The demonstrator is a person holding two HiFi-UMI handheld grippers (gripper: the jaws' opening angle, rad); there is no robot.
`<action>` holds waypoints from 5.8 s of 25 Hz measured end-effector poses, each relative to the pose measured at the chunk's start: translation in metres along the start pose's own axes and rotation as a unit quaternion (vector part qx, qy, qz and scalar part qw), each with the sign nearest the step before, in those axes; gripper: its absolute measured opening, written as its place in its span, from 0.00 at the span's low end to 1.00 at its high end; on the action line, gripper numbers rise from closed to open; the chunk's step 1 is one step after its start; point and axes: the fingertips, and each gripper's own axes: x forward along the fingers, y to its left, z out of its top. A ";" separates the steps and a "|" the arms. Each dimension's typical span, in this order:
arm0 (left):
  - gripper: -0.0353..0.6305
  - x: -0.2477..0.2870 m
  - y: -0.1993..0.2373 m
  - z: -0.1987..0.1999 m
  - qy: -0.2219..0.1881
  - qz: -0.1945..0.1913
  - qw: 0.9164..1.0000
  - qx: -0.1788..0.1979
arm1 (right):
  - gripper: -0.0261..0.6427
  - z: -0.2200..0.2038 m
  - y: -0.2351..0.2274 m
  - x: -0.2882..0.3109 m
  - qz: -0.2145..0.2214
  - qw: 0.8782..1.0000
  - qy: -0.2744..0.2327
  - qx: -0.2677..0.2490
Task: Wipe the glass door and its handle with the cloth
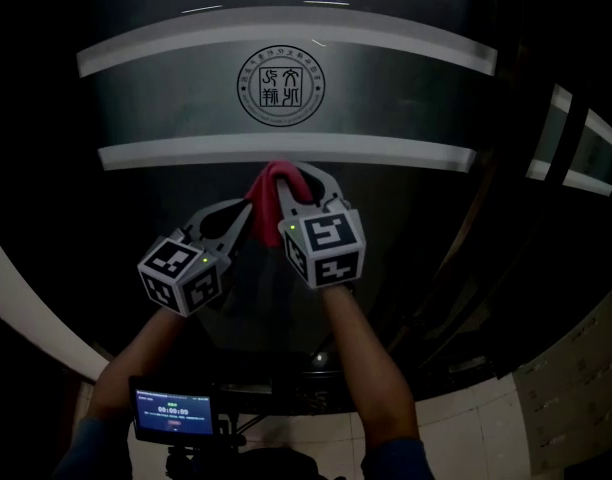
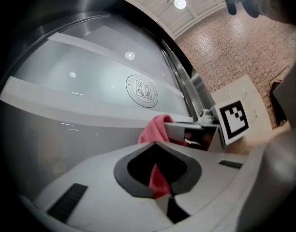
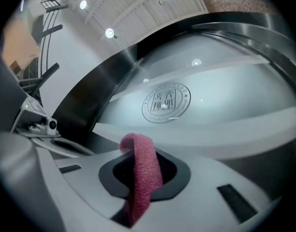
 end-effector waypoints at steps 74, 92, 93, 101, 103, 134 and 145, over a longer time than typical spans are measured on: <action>0.07 0.183 -0.618 0.052 -0.003 -0.229 0.973 0.004 | 0.08 0.079 -0.296 -0.578 -0.167 0.985 0.041 -0.013; 0.07 0.313 -0.548 0.109 0.012 -0.097 0.994 0.048 | 0.08 0.231 -0.491 -0.375 -0.021 0.995 -0.081 -0.062; 0.07 0.315 -0.544 0.106 0.018 -0.086 0.995 0.044 | 0.08 0.239 -0.494 -0.365 -0.013 0.994 -0.086 -0.065; 0.07 0.332 -0.537 0.095 0.013 0.025 0.999 0.043 | 0.08 0.214 -0.500 -0.343 0.055 0.992 -0.081 -0.080; 0.07 0.341 -0.543 0.094 0.003 0.049 0.998 0.039 | 0.08 0.186 -0.489 -0.353 0.077 0.989 -0.073 -0.102; 0.07 0.399 -0.579 -0.007 0.056 0.082 0.994 0.034 | 0.08 -0.007 -0.504 -0.454 0.107 0.991 -0.009 0.081; 0.07 0.438 -0.584 0.049 0.007 0.057 0.997 0.042 | 0.08 0.220 -0.602 -0.420 0.079 0.990 -0.101 -0.051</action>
